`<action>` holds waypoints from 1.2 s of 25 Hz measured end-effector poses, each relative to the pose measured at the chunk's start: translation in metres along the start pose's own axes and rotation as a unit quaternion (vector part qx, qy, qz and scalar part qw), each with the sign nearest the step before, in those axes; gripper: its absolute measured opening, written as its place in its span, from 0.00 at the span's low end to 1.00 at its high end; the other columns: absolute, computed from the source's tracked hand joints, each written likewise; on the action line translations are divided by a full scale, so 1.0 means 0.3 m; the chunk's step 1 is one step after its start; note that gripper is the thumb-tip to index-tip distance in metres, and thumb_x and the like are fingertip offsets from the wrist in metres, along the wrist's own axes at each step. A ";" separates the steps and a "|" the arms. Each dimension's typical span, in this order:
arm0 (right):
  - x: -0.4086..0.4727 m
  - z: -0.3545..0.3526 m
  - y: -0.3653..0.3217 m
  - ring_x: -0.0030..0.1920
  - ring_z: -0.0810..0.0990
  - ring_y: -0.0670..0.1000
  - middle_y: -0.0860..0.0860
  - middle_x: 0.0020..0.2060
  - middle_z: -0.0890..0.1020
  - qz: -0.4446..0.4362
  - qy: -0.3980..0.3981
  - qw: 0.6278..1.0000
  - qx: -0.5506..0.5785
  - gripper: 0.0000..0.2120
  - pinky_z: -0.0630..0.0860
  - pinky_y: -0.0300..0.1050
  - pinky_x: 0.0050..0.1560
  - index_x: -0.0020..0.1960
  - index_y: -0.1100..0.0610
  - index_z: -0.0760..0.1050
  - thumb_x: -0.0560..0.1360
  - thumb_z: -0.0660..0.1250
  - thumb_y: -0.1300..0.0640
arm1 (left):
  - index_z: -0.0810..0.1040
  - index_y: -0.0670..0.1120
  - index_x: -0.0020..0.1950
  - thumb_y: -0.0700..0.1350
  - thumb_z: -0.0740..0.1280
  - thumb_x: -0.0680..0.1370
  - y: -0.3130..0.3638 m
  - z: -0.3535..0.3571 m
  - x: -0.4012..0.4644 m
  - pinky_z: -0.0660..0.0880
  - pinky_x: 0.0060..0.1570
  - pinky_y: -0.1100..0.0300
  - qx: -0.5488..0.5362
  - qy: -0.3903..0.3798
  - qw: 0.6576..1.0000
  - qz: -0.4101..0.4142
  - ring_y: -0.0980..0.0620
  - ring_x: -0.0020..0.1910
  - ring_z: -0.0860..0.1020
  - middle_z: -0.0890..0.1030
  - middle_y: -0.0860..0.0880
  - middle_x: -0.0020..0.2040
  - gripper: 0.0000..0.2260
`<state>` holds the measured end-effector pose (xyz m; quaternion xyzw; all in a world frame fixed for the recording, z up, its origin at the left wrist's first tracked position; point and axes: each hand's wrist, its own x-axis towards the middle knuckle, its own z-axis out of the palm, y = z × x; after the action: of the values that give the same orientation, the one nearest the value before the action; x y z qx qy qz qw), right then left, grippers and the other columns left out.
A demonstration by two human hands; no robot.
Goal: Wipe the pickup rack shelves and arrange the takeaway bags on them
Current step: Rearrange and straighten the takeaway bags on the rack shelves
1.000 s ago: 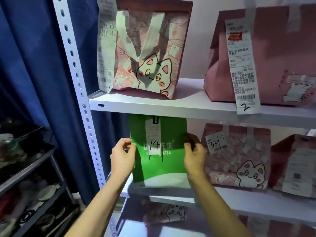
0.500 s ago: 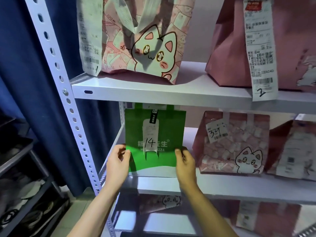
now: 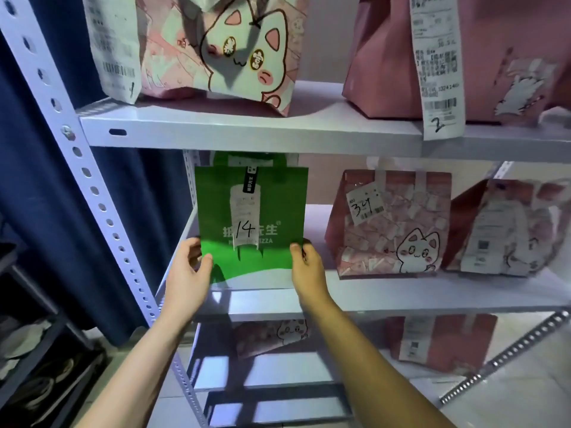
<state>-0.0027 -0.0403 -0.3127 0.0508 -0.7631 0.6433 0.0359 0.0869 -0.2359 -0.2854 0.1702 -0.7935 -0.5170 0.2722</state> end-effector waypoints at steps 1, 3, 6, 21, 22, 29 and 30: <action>-0.011 -0.007 -0.014 0.34 0.73 0.39 0.43 0.34 0.78 0.004 -0.002 1.000 -0.003 0.11 0.70 0.46 0.42 0.44 0.50 0.75 0.83 0.60 0.50 | 0.71 0.41 0.67 0.36 0.64 0.79 0.003 0.000 -0.004 0.74 0.64 0.46 0.005 -0.003 1.000 0.001 0.44 0.58 0.78 0.78 0.42 0.62 0.16; -0.031 -0.028 -0.036 0.40 0.75 0.44 0.48 0.41 0.80 0.008 -0.005 1.000 0.002 0.09 0.72 0.44 0.44 0.51 0.53 0.76 0.83 0.60 0.50 | 0.69 0.43 0.70 0.37 0.64 0.79 0.011 0.004 -0.021 0.73 0.63 0.56 0.010 0.000 1.000 0.003 0.49 0.58 0.78 0.77 0.45 0.64 0.19; -0.064 -0.074 -0.044 0.50 0.79 0.47 0.49 0.50 0.81 -0.002 0.010 1.000 0.019 0.10 0.71 0.25 0.43 0.61 0.56 0.76 0.83 0.61 0.55 | 0.68 0.48 0.71 0.38 0.64 0.77 0.024 0.008 -0.062 0.68 0.57 0.70 0.011 0.026 0.999 0.015 0.57 0.59 0.75 0.75 0.50 0.65 0.22; -0.281 -0.466 0.179 0.55 0.82 0.42 0.46 0.52 0.84 -0.020 0.000 0.999 0.027 0.10 0.76 0.34 0.56 0.59 0.51 0.79 0.81 0.63 0.59 | 0.77 0.54 0.56 0.38 0.62 0.79 0.129 0.370 -0.527 0.73 0.42 0.72 0.008 -0.107 0.993 0.039 0.62 0.47 0.78 0.81 0.60 0.52 0.12; -0.292 -0.508 0.204 0.54 0.82 0.41 0.46 0.52 0.84 -0.020 0.000 0.999 0.025 0.10 0.76 0.34 0.55 0.59 0.51 0.79 0.81 0.63 0.60 | 0.77 0.54 0.55 0.38 0.62 0.79 0.131 0.405 -0.563 0.74 0.45 0.70 0.007 -0.110 0.994 0.028 0.62 0.48 0.79 0.81 0.60 0.52 0.12; -0.408 -0.818 0.470 0.53 0.79 0.35 0.36 0.50 0.81 0.067 -0.048 0.995 -0.061 0.09 0.73 0.25 0.49 0.57 0.43 0.77 0.83 0.62 0.55 | 0.78 0.53 0.55 0.37 0.63 0.80 0.107 0.699 -0.861 0.71 0.42 0.75 0.029 -0.148 0.988 -0.026 0.62 0.50 0.77 0.81 0.59 0.53 0.12; -0.437 -0.851 0.521 0.53 0.79 0.35 0.36 0.51 0.82 0.083 -0.049 0.993 -0.066 0.09 0.73 0.25 0.50 0.57 0.43 0.77 0.83 0.61 0.55 | 0.78 0.54 0.54 0.37 0.62 0.80 0.093 0.735 -0.900 0.71 0.43 0.75 0.030 -0.156 0.987 -0.033 0.61 0.50 0.78 0.81 0.59 0.53 0.12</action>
<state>0.1054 0.2416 -0.4380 0.0162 -0.8062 0.5891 -0.0524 0.1677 0.0850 -0.3990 0.1218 -0.8353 -0.5218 0.1230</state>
